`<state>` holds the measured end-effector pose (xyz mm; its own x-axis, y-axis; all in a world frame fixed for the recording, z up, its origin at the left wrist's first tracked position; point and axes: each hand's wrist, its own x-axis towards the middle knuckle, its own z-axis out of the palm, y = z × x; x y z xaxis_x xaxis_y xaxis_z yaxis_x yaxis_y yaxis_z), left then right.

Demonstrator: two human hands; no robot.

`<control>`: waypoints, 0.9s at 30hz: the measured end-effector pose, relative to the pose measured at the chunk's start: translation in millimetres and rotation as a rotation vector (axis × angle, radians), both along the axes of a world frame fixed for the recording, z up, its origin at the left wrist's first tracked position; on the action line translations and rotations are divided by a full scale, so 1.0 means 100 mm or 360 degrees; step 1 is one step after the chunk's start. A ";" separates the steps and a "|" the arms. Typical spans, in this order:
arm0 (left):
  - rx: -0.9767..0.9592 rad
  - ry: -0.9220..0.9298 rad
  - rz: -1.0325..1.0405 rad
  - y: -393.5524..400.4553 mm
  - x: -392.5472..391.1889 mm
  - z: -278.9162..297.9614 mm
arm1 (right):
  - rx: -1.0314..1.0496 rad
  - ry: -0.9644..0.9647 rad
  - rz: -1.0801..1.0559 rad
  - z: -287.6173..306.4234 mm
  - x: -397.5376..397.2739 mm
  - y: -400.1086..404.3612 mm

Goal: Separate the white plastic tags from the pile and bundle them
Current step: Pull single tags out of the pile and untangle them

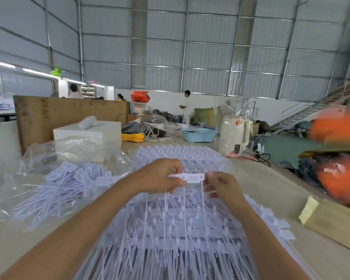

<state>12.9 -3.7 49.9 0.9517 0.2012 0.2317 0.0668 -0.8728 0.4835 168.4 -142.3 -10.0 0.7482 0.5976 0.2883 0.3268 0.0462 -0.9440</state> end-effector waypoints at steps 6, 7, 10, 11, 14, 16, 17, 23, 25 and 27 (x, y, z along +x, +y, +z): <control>0.0247 0.0031 0.0104 -0.17 0.21 -0.06 | -0.0095 0.0184 0.0619 0.17 -0.14 -0.11; 0.0186 0.0032 0.0119 -0.16 0.23 -0.12 | -0.0115 0.0110 0.0625 0.16 -0.16 -0.11; -0.0015 0.0043 0.0155 -0.11 0.26 -0.27 | -0.0223 -0.0001 0.0600 0.11 -0.17 -0.11; -0.0084 0.0037 0.0164 -0.10 0.27 -0.31 | -0.0255 -0.0015 0.0602 0.11 -0.18 -0.12; -0.0241 0.0004 0.0183 -0.08 0.28 -0.35 | -0.0288 -0.0148 0.0618 0.09 -0.17 -0.10; -0.0332 -0.0007 0.0196 -0.08 0.28 -0.35 | -0.0256 -0.0255 0.0619 0.07 -0.16 -0.09; -0.0416 -0.0016 0.0209 -0.08 0.29 -0.35 | -0.0227 -0.0300 0.0600 0.06 -0.16 -0.09; -0.1019 -0.0048 0.0143 -0.07 0.26 -0.30 | -0.0215 -0.0732 0.0182 0.05 -0.09 -0.03; -0.1039 0.0023 0.0024 -0.03 0.20 -0.31 | -0.0141 -0.0807 -0.0146 0.11 0.01 -0.14; -0.0935 0.0048 -0.0007 -0.01 0.17 -0.33 | 0.0272 -0.0453 -0.0236 0.20 0.09 -0.28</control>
<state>29.7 -5.0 17.3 0.9574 0.2835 0.0552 0.0850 -0.4592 0.8843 177.1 -169.9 10.4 0.6985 0.4136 0.5840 0.5905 0.1278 -0.7968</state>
